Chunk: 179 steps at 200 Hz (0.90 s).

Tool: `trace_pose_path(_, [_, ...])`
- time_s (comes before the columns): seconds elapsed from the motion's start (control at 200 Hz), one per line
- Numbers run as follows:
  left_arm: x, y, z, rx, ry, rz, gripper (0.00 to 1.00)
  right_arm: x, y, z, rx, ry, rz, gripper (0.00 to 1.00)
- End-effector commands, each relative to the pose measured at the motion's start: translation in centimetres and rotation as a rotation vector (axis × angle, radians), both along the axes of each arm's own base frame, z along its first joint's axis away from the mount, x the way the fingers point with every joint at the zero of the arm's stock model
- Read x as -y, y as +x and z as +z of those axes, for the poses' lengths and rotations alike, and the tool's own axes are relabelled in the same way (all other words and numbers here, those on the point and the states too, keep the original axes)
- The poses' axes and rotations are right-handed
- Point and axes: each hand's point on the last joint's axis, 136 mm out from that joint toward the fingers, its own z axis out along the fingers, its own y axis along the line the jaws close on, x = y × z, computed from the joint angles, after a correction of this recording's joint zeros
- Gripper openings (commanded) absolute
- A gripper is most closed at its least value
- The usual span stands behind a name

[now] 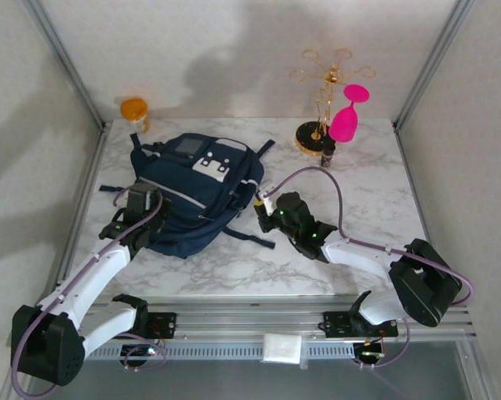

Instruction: Pack the student bag

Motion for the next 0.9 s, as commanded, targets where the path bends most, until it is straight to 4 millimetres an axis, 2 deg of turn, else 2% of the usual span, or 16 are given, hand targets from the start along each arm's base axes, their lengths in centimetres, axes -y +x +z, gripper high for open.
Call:
trace_pose_path(0.0, [-0.3, 0.3, 0.1, 0.015, 0.047, -0.041, 0.00, -1.9, -0.7, 0.2, 0.006, -0.017, 0.081, 0.00])
trace_pose_path(0.12, [0.2, 0.6, 0.8, 0.040, 0.015, -0.051, 0.00, -5.9, -2.8, 0.6, -0.035, 0.051, 0.216, 0.00])
trace_pose_path(0.13, [0.1, 0.6, 0.9, 0.041, 0.017, -0.047, 0.00, -6.2, -3.0, 0.6, -0.045, 0.057, 0.230, 0.01])
trace_pose_path(0.155, [0.1, 0.5, 1.0, 0.044, 0.020, -0.045, 0.00, -7.1, -3.3, 0.5, -0.064, 0.071, 0.266, 0.13])
trace_pose_path(0.18, [0.1, 0.6, 1.2, 0.048, 0.017, -0.043, 0.00, -7.8, -3.5, 0.4, -0.076, 0.077, 0.297, 0.19])
trace_pose_path(0.28, [0.6, 0.9, 1.8, 0.064, -0.016, -0.057, 0.00, -10.8, -4.0, -0.7, -0.083, 0.017, 0.392, 0.26])
trace_pose_path(0.355, [0.7, 1.0, 1.7, 0.062, -0.016, -0.059, 0.00, -12.4, -4.4, -0.8, -0.067, 0.006, 0.451, 0.30])
trace_pose_path(0.531, [0.7, 0.9, 1.5, 0.057, -0.019, -0.057, 0.00, -14.0, -4.1, -1.3, -0.038, -0.012, 0.507, 0.37])
trace_pose_path(0.686, [0.7, 1.0, 1.4, 0.060, -0.022, -0.056, 0.00, -15.3, -4.7, -2.5, -0.051, -0.040, 0.558, 0.38])
trace_pose_path(0.891, [0.9, 0.9, 0.8, 0.051, -0.035, -0.060, 0.00, -16.2, -4.8, -3.0, -0.046, -0.047, 0.580, 0.40])
